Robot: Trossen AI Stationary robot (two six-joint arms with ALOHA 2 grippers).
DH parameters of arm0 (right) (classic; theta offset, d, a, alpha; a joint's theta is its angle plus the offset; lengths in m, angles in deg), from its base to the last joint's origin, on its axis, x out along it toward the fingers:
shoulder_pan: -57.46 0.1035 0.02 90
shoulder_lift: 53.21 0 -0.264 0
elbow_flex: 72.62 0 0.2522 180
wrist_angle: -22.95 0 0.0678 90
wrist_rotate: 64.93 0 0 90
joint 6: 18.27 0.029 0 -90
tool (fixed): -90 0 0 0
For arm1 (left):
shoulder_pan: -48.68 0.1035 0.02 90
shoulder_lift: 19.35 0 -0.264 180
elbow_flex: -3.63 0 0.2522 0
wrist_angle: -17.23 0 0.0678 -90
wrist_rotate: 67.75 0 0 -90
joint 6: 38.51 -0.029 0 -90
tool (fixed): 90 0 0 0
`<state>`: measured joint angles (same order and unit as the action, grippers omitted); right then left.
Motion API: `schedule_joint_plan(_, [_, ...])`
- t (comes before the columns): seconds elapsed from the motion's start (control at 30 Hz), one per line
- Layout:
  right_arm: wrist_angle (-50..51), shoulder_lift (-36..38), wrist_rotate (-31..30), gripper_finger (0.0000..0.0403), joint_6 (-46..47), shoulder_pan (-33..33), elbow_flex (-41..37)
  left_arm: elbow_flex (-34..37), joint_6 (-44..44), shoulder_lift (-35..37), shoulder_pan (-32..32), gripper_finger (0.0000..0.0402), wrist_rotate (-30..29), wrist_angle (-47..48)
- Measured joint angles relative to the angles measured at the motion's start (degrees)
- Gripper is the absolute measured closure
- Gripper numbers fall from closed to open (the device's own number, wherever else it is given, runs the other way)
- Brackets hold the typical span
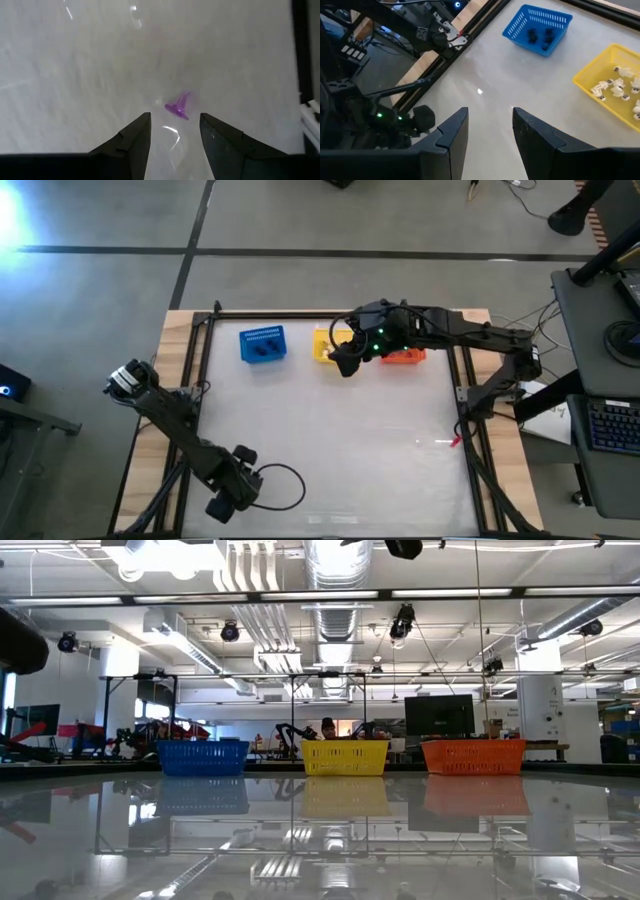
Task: Sort Halloween decoration
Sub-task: Put the purple witch hat toy into the orange basket
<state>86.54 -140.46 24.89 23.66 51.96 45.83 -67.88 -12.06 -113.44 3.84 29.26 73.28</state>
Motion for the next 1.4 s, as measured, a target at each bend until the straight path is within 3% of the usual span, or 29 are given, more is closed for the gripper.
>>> schedule_joint_plan(1.2, [-0.78,-0.02,0.08,0.0261,-0.13,1.26,0.00,3.73,22.30,-1.54,-0.15,0.0249,3.03,-6.25])
schedule_joint_plan(1.4, [-0.76,-0.02,0.09,0.0264,-0.07,1.51,0.00,6.03,25.30,-1.46,-0.13,0.0272,2.99,-6.79])
